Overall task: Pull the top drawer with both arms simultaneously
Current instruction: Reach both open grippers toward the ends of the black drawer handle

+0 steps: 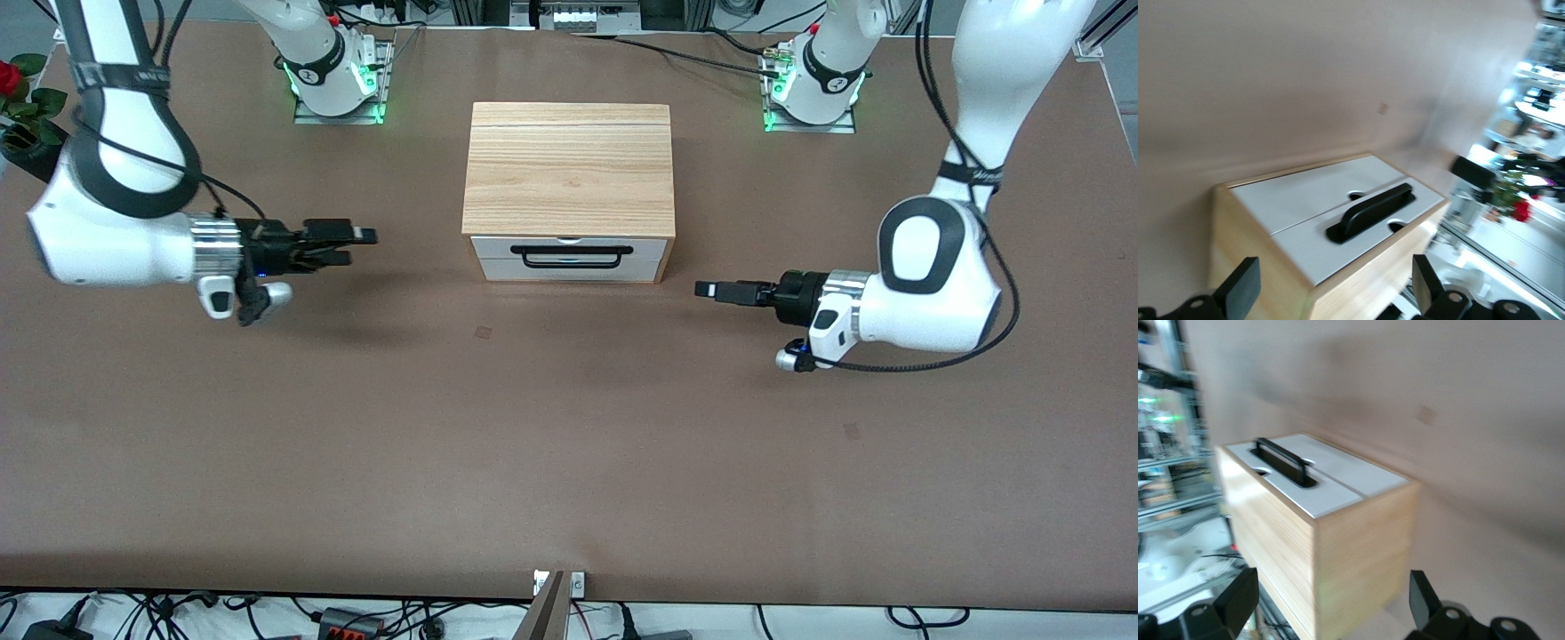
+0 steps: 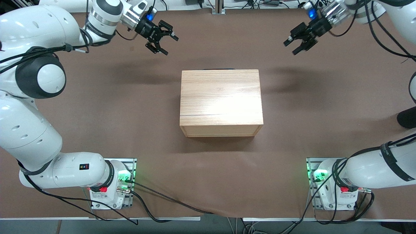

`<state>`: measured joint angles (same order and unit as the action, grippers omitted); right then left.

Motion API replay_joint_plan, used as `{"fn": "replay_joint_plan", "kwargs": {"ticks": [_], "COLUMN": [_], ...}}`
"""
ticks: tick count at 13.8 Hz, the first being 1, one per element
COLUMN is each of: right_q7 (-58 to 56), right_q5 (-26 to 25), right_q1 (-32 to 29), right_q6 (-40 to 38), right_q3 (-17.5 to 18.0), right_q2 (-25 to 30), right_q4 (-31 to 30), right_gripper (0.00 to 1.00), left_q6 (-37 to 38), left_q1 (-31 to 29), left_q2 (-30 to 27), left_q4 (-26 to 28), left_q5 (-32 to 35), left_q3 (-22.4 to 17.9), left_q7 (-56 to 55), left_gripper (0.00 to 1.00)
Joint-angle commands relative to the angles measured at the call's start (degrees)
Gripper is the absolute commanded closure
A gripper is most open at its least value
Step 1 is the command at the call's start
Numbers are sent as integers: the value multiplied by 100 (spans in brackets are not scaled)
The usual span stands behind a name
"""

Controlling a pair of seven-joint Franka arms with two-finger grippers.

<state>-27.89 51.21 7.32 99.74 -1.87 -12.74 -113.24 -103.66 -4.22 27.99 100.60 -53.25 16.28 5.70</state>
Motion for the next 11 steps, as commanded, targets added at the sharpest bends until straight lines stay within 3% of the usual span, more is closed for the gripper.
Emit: {"fn": "replay_joint_plan", "kwargs": {"ticks": [1, 4, 9, 11], "right_q7": [-960, -1902, -4054, -4329], "right_q5": [1098, 2004, 4481, 5220], "right_q1": [208, 453, 1200, 1568], "right_q6": [186, 177, 133, 142], "right_q3": [-6, 2, 2, 2], "right_q2": [18, -482, -1668, -1889], "right_q4": [-628, -682, -797, -797], "right_gripper": [0, 0, 0, 0], "left_q6": [48, 13, 30, 30], "left_q1": [26, 237, 527, 589], "left_q2": [504, 856, 1129, 1156], "left_q4": [-102, -85, 257, 389], "left_q5": [-684, -1440, -2310, -2470], "left_q3": [69, 69, 69, 69], "left_q7": [876, 2055, 3802, 4122], "left_gripper": [0, 0, 0, 0]}}
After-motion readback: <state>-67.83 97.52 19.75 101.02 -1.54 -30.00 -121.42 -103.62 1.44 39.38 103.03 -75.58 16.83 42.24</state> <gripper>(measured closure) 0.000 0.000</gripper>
